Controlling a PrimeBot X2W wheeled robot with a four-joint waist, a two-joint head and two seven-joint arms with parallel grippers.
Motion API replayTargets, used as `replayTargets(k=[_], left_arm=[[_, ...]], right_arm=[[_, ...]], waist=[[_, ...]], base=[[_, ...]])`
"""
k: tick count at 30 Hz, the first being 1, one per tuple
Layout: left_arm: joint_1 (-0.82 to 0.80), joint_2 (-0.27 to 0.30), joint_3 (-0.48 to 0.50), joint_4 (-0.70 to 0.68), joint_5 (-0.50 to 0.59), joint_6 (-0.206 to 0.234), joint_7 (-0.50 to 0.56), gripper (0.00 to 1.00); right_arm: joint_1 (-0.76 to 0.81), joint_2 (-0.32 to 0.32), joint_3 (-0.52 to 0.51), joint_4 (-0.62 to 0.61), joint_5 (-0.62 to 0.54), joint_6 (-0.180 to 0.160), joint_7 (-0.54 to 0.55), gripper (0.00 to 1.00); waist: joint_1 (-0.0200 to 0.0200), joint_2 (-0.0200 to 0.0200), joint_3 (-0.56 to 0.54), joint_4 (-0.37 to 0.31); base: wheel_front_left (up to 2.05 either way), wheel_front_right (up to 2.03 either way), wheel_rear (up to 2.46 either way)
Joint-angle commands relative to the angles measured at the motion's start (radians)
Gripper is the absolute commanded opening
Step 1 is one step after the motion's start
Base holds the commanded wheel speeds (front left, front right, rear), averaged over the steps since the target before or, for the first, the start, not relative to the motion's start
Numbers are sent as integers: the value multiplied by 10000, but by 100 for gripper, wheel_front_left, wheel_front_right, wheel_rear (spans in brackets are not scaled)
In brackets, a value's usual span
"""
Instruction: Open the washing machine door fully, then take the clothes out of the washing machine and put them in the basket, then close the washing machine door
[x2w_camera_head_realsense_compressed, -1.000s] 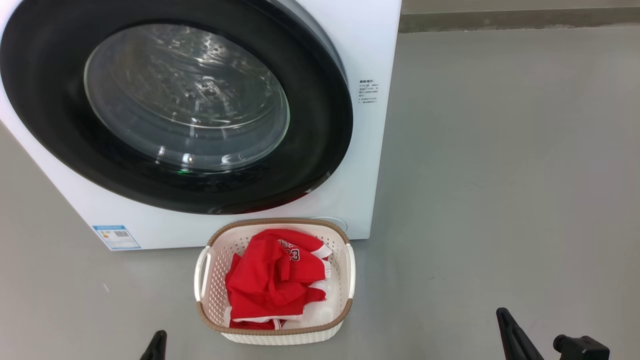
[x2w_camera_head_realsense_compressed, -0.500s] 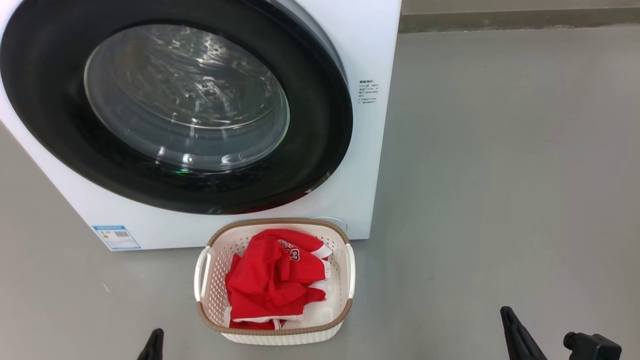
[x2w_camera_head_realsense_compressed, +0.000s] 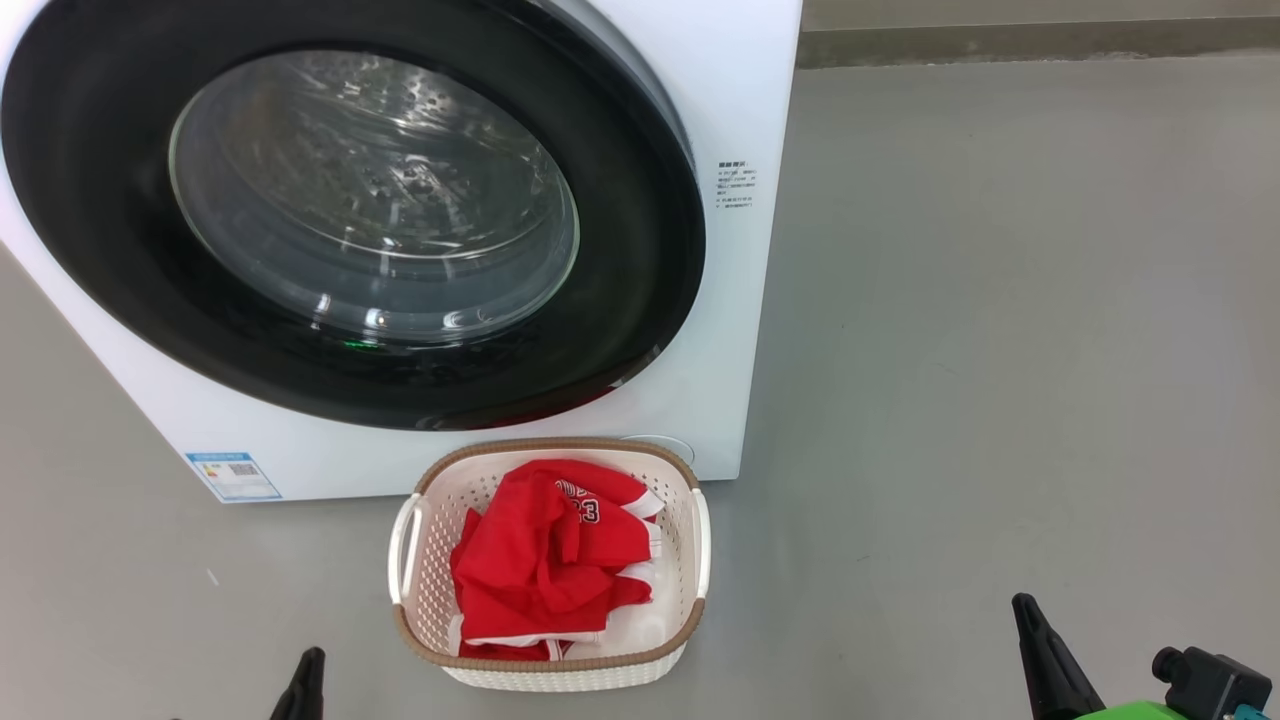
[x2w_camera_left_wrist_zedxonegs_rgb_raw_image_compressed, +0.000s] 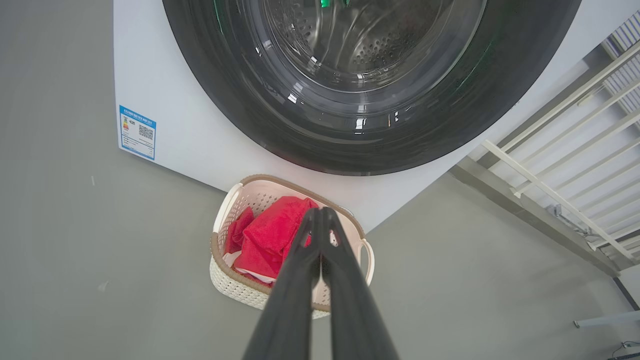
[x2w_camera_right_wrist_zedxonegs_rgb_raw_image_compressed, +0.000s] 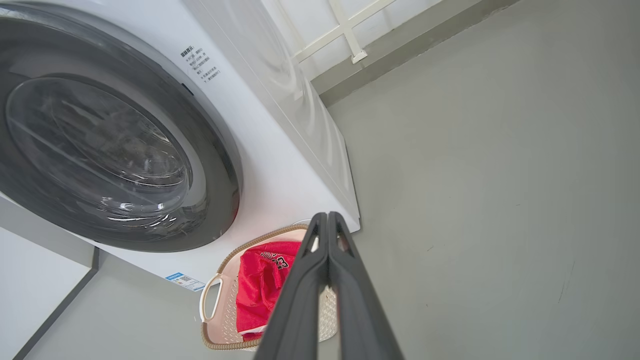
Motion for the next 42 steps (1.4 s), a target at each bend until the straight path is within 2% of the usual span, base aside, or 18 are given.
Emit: replayTargets(k=[1,42], left_arm=[[-415,100,255,-294,-340,-20,90,0],[-880,-376,816,-628,-4133,-43,1245,0]], right_arm=[[-407,-166,-25,-267,331,-3,63,0],[-1142,-285,-283,-532,4502,-7,1198,0]], waist=[[-1,0,-3,0],[-1,0,-64,-7]], base=[[0,0,0],[0,0,0]])
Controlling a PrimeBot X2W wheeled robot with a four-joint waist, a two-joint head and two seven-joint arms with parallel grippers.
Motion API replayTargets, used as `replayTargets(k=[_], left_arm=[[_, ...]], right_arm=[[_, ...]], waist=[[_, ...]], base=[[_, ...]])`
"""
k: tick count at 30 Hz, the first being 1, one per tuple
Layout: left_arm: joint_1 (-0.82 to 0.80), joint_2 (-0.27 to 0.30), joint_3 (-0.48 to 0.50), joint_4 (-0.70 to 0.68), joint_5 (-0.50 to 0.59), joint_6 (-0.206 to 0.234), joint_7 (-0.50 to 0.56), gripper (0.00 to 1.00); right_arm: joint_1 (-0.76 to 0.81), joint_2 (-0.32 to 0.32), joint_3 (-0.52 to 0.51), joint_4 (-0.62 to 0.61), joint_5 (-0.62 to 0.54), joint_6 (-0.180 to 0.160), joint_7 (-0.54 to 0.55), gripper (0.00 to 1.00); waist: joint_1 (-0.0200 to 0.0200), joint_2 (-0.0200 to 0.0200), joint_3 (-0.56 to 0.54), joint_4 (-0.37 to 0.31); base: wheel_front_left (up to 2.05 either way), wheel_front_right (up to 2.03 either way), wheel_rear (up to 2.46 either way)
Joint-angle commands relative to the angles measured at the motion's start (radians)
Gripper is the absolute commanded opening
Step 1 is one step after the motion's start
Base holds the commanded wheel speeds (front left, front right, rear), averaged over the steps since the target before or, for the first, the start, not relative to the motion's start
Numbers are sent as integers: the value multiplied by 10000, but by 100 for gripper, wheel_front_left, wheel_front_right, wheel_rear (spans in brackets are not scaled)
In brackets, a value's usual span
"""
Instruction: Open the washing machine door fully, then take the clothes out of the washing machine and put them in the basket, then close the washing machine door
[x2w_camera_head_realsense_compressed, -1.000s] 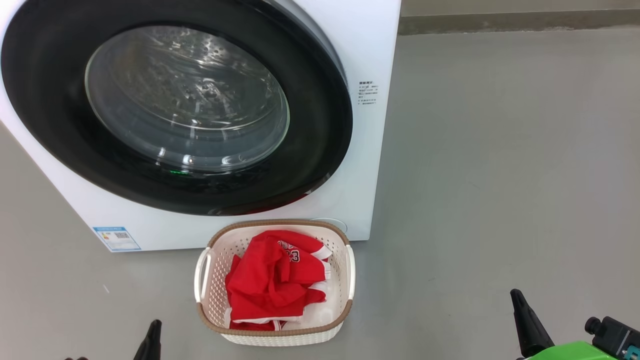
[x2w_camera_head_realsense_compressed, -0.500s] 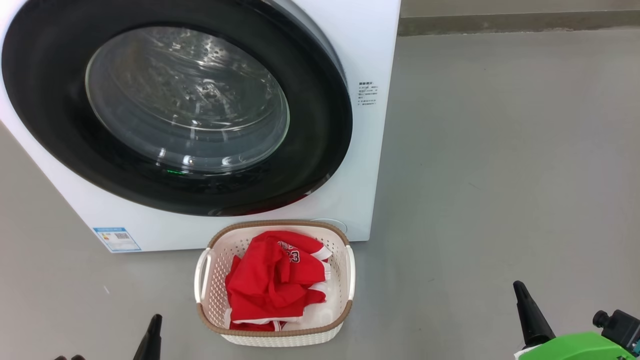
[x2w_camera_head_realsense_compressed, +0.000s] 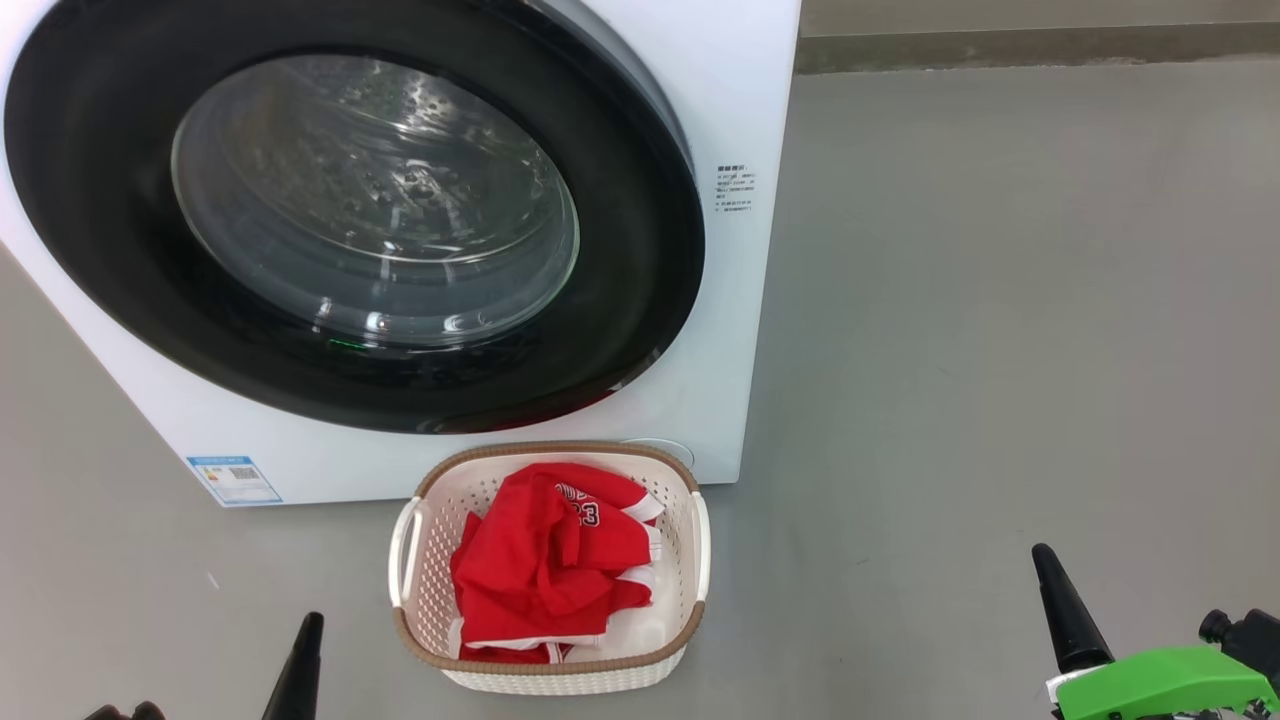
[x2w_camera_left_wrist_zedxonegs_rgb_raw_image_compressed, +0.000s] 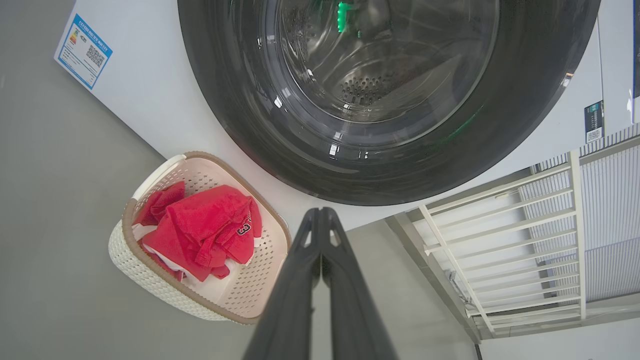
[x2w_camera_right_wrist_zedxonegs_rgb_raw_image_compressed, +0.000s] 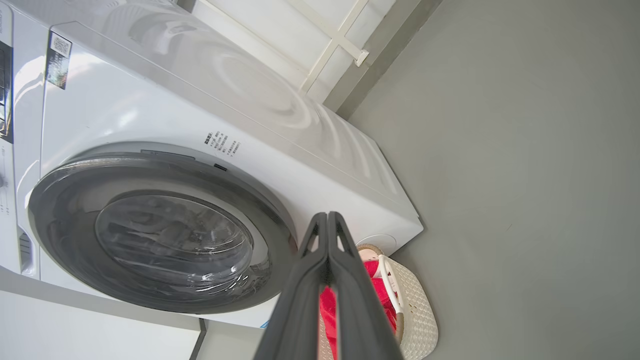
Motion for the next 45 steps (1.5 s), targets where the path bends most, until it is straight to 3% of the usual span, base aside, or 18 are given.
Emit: replayTargets(k=[1,45], left_arm=[[-464,69,308,-307,-257,-43,71,0],[-976,-456,922,-675,-4443,-67,1341,0]], right_arm=[[-509,-183,57,-299,268,-5,79,0],[-1326,-259,-307,-588,4801,-9,1395,0]], waist=[[-1,0,-2,0],[0,0,-69,-8]], base=[[0,0,0],[0,0,0]])
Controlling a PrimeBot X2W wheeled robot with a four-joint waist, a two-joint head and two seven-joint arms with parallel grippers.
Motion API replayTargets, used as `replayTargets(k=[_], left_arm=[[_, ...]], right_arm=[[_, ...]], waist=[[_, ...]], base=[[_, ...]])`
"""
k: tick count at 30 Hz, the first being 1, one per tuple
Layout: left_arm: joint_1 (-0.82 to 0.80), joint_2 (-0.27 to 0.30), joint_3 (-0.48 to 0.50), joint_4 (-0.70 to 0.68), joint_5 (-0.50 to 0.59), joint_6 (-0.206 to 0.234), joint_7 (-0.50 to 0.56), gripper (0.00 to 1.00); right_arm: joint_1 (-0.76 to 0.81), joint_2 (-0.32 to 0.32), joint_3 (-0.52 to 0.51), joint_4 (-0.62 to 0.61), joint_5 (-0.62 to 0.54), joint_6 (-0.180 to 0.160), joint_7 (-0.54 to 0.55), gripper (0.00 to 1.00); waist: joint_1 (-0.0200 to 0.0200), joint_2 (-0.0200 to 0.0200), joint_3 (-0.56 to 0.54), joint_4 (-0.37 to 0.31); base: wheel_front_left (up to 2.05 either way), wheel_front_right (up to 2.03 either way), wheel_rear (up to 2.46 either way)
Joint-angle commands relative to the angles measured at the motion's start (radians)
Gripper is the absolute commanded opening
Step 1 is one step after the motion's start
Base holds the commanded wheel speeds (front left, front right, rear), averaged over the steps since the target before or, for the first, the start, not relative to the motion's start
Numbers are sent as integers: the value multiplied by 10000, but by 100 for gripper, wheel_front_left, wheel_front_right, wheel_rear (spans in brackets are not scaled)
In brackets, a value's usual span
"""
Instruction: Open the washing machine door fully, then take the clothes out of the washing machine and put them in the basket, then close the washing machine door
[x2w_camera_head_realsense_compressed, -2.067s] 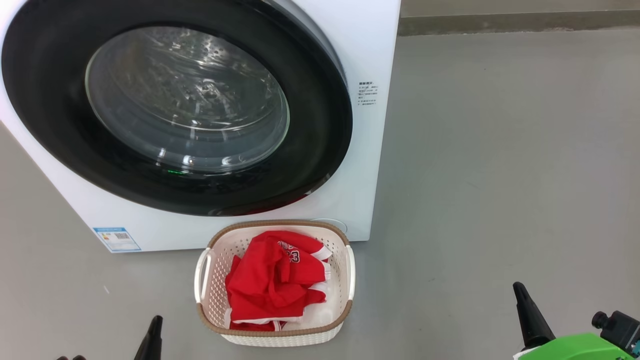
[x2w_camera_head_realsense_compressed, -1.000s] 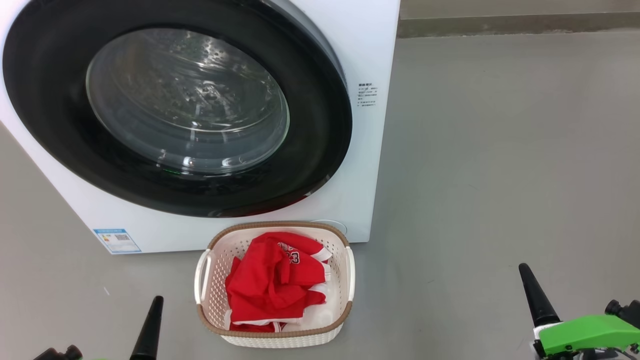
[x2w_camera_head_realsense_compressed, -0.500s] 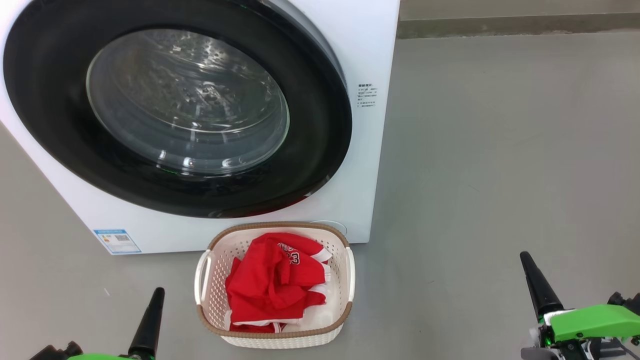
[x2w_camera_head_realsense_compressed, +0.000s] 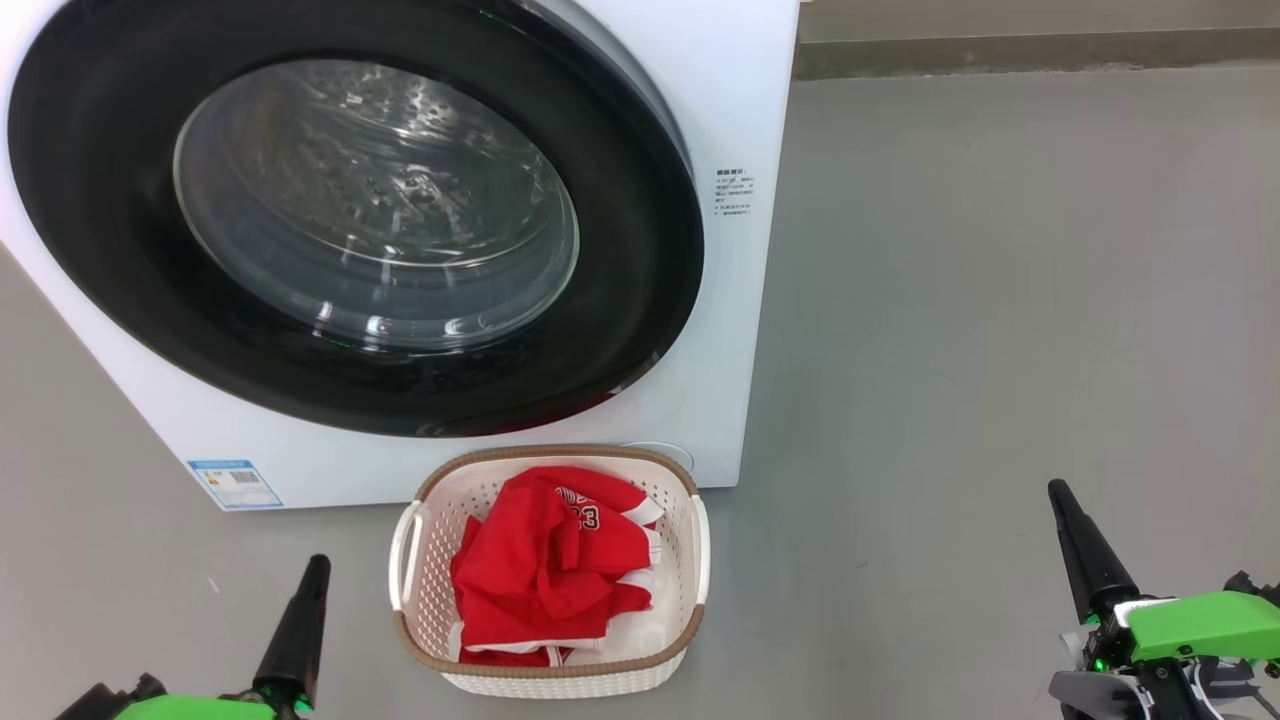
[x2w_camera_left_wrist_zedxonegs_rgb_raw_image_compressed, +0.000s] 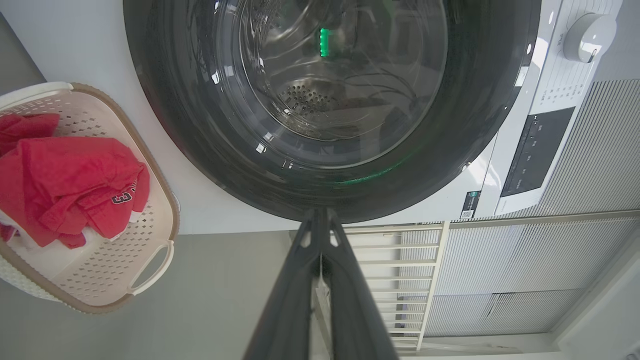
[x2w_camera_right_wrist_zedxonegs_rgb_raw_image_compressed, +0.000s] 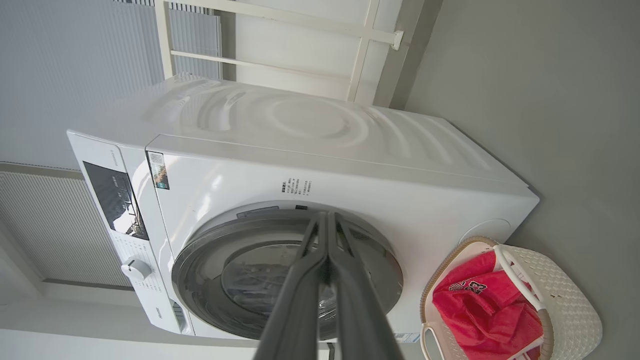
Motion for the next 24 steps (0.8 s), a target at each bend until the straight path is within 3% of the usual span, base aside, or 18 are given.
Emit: replayTargets(k=[1,24], left_arm=[[-411,53,397,-311,-368,-68,110,0],[-436,28,424,-329,-575,-69,170,0]], right_arm=[[-541,-161,148,-326,370,-5,104,0],[-585,-132,84,-337,554,-6,206,0]], waist=[[0,-1,-3,0],[0,-1,-6,-1]], base=[[0,0,0],[0,0,0]])
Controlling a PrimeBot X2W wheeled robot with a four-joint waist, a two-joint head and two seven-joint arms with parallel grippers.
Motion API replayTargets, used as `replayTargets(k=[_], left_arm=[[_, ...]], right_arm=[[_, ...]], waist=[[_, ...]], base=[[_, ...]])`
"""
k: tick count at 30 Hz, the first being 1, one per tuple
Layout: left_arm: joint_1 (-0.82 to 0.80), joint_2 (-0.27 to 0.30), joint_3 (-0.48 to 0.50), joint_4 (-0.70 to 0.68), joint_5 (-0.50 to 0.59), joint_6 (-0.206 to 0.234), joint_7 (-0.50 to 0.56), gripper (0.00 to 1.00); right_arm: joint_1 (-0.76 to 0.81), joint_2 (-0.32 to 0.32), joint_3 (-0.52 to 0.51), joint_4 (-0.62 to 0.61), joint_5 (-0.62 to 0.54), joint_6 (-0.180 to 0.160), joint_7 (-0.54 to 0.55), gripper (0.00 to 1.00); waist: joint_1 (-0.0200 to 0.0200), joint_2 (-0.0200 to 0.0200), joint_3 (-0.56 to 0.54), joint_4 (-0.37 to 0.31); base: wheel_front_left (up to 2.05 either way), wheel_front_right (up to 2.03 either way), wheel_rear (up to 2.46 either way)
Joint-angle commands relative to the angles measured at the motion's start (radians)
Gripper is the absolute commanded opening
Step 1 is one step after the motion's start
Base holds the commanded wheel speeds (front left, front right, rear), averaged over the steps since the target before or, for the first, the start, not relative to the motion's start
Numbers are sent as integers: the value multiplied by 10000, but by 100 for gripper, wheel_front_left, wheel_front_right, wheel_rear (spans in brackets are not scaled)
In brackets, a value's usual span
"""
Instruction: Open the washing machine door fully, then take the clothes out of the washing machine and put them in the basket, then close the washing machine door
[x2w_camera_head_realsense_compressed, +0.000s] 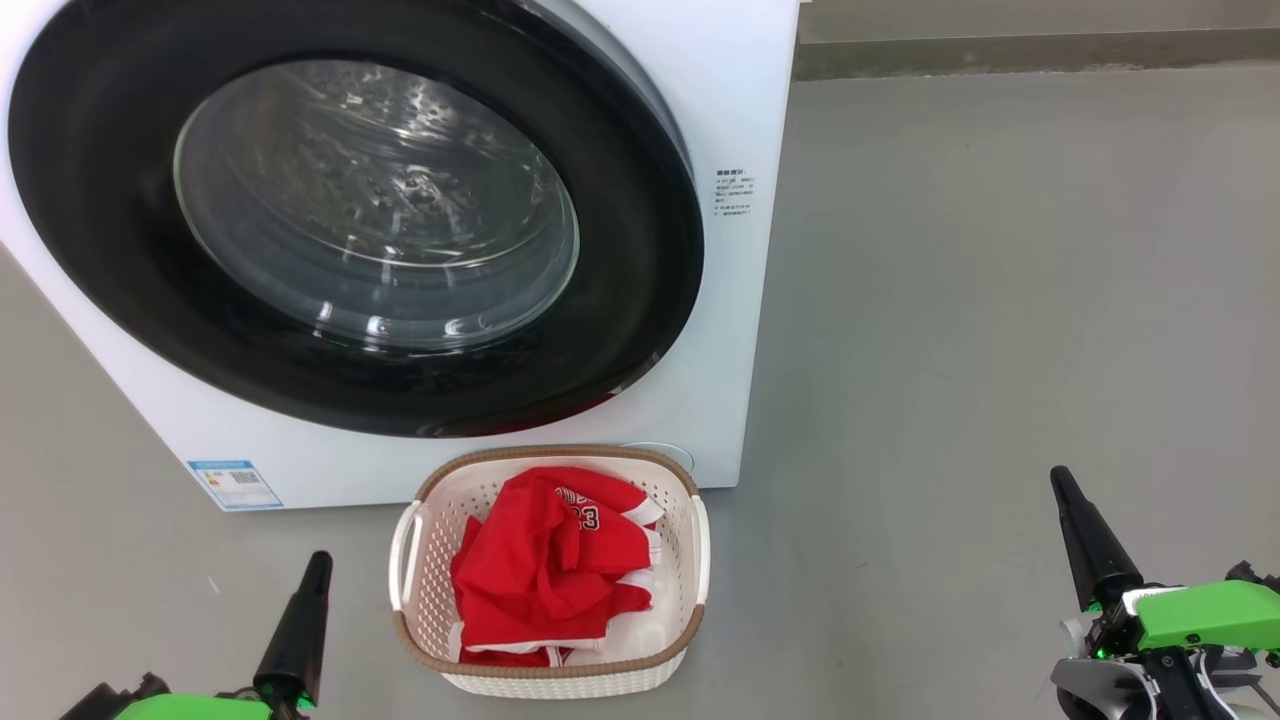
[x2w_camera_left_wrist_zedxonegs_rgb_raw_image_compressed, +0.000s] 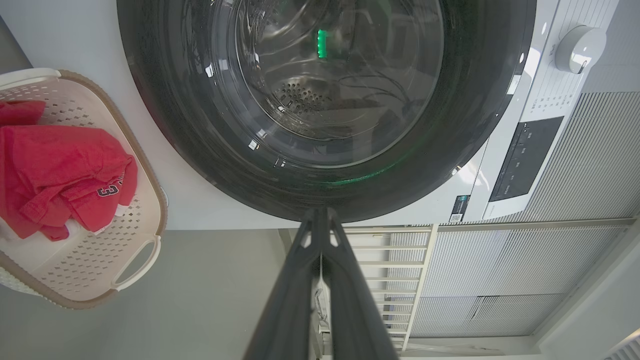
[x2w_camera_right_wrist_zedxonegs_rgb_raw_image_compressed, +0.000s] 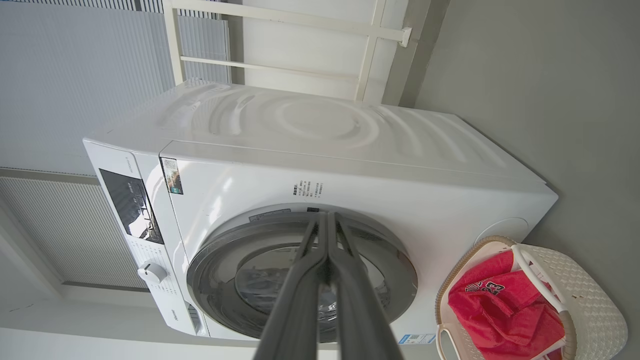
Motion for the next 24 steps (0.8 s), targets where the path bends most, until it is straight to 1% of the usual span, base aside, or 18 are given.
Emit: replayTargets(k=[1,24], left_arm=[[-393,106,353,-277,-69,-69,36,0],[-393,106,351,-277,-70,-69,35,0]], right_arm=[[-427,-126,170,-291,65,6,51,0],[-431,-98,129,-289,31,6,83,0]], waist=[[0,0,0,0],[0,0,0,0]], base=[[0,0,0],[0,0,0]])
